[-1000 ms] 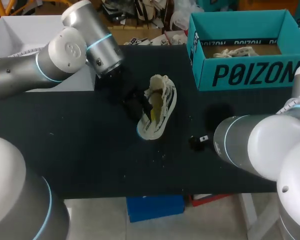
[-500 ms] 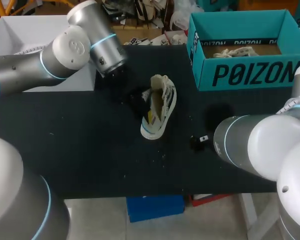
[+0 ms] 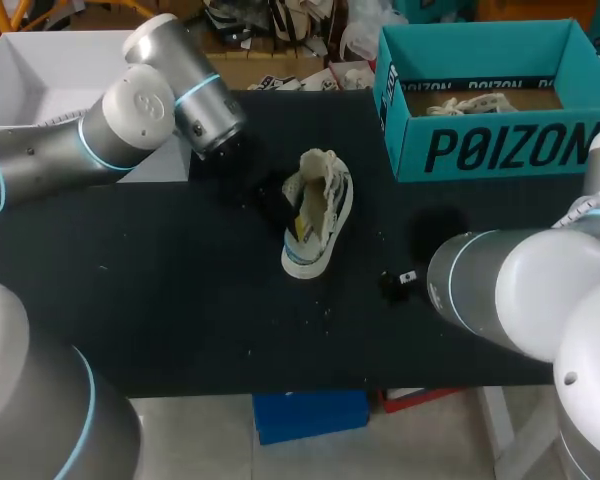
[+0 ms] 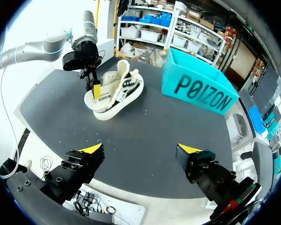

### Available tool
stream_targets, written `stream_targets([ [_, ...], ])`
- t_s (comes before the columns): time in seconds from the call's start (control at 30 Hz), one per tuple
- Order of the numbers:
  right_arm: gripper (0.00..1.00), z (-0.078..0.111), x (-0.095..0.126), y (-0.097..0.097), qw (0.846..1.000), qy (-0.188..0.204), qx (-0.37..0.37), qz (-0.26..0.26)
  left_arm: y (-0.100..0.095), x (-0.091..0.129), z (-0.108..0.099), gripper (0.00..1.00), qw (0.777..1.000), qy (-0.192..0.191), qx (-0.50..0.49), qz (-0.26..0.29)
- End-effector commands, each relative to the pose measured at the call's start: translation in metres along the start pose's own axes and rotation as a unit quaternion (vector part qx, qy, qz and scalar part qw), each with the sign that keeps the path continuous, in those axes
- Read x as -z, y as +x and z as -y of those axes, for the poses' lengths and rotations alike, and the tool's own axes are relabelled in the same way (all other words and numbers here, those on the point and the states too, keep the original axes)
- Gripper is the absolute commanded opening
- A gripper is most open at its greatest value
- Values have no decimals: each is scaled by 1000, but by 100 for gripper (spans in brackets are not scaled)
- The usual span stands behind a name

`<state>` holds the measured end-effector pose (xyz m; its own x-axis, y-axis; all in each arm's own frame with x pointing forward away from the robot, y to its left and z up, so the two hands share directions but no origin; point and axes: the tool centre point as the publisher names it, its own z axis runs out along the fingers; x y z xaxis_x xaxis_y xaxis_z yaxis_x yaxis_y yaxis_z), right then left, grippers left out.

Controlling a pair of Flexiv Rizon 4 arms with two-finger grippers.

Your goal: Take the shoe out of the shoebox, open the shoe tongue, remove and reinsert the insole, then place the shoe into the shoebox

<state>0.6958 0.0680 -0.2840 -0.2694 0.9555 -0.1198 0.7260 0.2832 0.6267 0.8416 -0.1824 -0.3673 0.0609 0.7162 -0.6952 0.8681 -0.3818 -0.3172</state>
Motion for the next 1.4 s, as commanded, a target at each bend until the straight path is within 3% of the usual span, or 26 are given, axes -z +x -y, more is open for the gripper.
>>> stream_targets([
  [0.03, 100, 0, -1, 3, 1000, -1, -1, 3, 0, 1, -9, 0, 1000, -6, 4, 1],
  [0.3, 100, 0, -1, 3, 1000, -1, -1, 3, 0, 6, -27, 0, 999, -41, 35, 10],
  [0.33, 100, 0, -1, 3, 1000, -1, -1, 3, 0, 6, -27, 13, 998, -43, 40, 7],
  [0.37, 100, 0, -1, 3, 1000, -1, -1, 3, 0, 6, -27, 43, 998, -41, 40, 9],
  [0.4, 100, 0, -1, 3, 1000, -1, -1, 3, -1, 6, -25, 91, 998, -40, 40, 10],
  [0.43, 100, 0, -1, 3, 1000, -1, -1, 3, -1, 7, -22, 100, 998, -40, 40, 10],
  [0.77, 100, 0, -1, 3, 1000, -1, -1, 3, -10, 14, 15, 97, 999, -27, 17, 14],
  [0.87, 100, 0, -1, 3, 1000, -1, -1, 3, -10, 11, 15, 67, 999, -26, 17, 9],
  [0.9, 100, 0, -1, 3, 1000, -1, -1, 3, -9, 9, 14, 48, 1000, -25, 19, 4],
  [0.97, 100, 0, -1, 3, 1000, -1, -1, 3, -8, 6, 13, 26, 1000, -21, 22, -1],
  [1.07, 100, 0, -1, 3, 1000, -1, -1, 3, -7, 1, 11, 0, 999, -19, 26, -16],
  [1.4, 100, 0, -1, 3, 1000, -1, -1, 3, 1, -1, 3, 0, 998, -28, 40, -33],
])
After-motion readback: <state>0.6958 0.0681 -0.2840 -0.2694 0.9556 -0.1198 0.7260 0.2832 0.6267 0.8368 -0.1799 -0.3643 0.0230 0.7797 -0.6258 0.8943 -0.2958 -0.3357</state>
